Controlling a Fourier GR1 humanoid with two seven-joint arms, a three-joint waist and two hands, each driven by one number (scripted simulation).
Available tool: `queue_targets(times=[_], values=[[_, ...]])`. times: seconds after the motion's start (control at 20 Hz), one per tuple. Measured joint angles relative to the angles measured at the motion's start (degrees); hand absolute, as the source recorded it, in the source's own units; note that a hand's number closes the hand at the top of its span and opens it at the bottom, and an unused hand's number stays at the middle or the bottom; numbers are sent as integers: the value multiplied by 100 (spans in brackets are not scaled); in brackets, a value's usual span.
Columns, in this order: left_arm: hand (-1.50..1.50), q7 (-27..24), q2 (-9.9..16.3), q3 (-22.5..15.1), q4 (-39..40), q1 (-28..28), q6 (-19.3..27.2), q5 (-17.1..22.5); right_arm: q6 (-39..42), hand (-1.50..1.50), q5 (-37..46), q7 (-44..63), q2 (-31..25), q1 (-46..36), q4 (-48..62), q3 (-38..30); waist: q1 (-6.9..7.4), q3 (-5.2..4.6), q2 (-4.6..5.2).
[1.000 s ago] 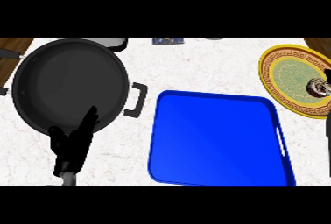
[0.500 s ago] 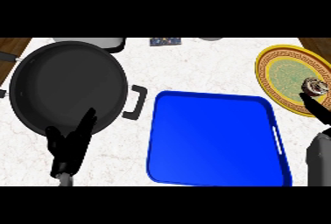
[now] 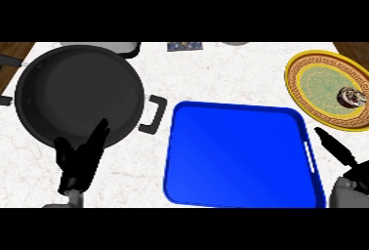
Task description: Pick the cupcake from the tray and place it in the plate
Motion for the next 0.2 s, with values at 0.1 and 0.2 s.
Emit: queue_targets(times=[0.1, 0.2], values=[[0, -34, -42, 1, -7, 23, 6, -34, -85, -150, 143, 313, 52, 282, -331, 305, 4, -2, 3], [0, 57, -65, -5, -136, 91, -14, -18, -229, -150, 264, 603, 84, 487, -583, 615, 11, -6, 9]])
